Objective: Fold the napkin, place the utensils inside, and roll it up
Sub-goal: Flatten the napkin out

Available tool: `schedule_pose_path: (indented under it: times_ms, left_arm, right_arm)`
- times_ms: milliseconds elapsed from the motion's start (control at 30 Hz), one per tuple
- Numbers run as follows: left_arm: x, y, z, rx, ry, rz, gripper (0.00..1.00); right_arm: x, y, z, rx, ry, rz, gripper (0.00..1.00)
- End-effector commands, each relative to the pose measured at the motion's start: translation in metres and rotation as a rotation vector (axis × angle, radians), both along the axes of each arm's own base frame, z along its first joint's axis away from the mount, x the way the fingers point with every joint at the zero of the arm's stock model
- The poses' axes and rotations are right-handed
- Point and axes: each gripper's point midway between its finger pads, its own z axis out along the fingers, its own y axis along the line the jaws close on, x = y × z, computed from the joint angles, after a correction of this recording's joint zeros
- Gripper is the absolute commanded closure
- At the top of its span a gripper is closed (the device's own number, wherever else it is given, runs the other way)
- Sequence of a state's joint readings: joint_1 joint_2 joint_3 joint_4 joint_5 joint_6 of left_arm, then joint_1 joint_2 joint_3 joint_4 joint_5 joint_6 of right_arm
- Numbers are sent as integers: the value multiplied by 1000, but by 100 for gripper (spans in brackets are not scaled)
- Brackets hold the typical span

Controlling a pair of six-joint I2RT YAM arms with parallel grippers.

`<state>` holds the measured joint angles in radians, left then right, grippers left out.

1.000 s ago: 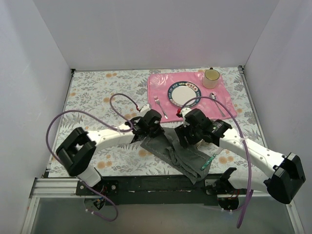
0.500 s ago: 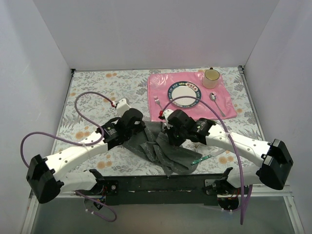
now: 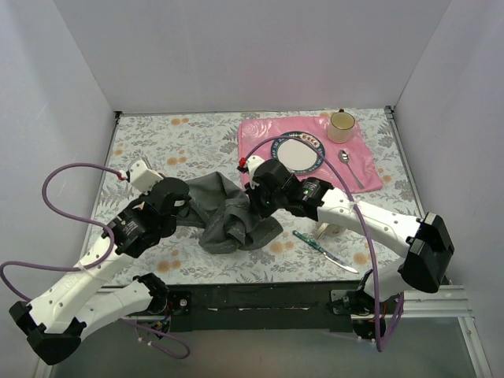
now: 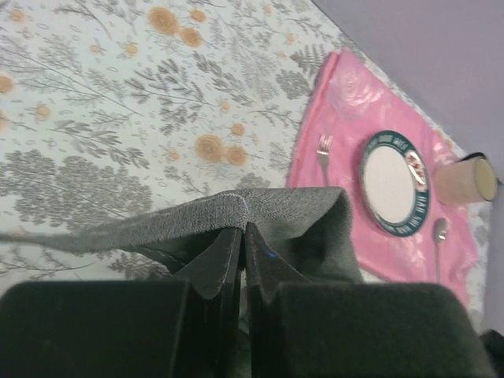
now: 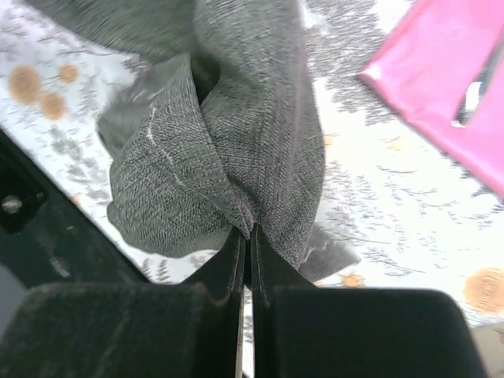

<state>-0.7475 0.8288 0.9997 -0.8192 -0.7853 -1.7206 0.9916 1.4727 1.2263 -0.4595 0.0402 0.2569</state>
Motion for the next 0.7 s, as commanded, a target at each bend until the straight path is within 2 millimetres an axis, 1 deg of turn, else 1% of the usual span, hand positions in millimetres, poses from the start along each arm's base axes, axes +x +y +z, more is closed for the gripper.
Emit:
schedule_pose_path:
  times_ms: [0, 33, 67, 100, 133, 200, 233, 267, 300, 333, 367, 400, 433, 467, 500, 533, 567, 600, 633, 667]
  left_arm:
    - [-7, 45, 17, 135, -32, 158, 100]
    - [-9, 54, 32, 144, -63, 185, 100]
    - [-15, 66, 40, 183, -70, 209, 100]
    - [-19, 82, 53, 222, -104, 277, 100]
    - [-22, 90, 69, 224, -132, 299, 100]
    - [-28, 103, 84, 267, -158, 334, 100]
    - [-30, 106, 89, 274, -165, 339, 100]
    - [-32, 110, 97, 280, -176, 348, 100]
    - [-33, 112, 100, 305, -170, 347, 100]
    - [-34, 113, 102, 331, -162, 338, 100]
    - [-31, 111, 110, 334, -178, 329, 100]
    - [-29, 110, 113, 450, -143, 278, 100]
    - [-26, 106, 116, 464, -145, 256, 100]
    - [-23, 102, 119, 475, -140, 235, 100]
    - [-21, 98, 124, 485, -140, 213, 100]
    - [-14, 92, 123, 554, -110, 180, 100]
    - [-10, 87, 117, 577, -82, 154, 100]
    - [-8, 85, 111, 592, -54, 148, 100]
    - [1, 76, 97, 618, -6, 128, 100]
    - [7, 64, 81, 609, 37, 51, 100]
  right_arm:
    - [30, -22, 27, -35, -172, -84, 99]
    - [32, -28, 25, -56, -179, -95, 99]
    - [35, -35, 25, -64, -188, -109, 99]
    - [35, -43, 17, -91, -176, -114, 99]
    - [34, -45, 16, -86, -167, -110, 99]
    - [25, -41, 20, -42, -130, -62, 99]
    - [18, -36, 24, -15, -108, -29, 99]
    - [6, -28, 33, 29, -77, 28, 99]
    - [-5, -20, 42, 78, -51, 82, 99]
    - [-14, -9, 57, 146, -39, 124, 99]
    - [-35, 2, 69, 218, 11, 222, 99]
    - [-46, 8, 78, 258, 28, 269, 99]
    - [-54, 17, 92, 299, 25, 318, 99]
    - [-75, 27, 93, 317, 70, 409, 99]
    - [-84, 34, 96, 332, 88, 454, 99]
    - [-91, 39, 98, 347, 108, 495, 99]
    - [-104, 48, 102, 385, 158, 558, 99]
    - [-106, 50, 102, 391, 180, 568, 99]
    - [-105, 52, 102, 391, 189, 563, 99]
    - [-100, 54, 100, 384, 193, 535, 99]
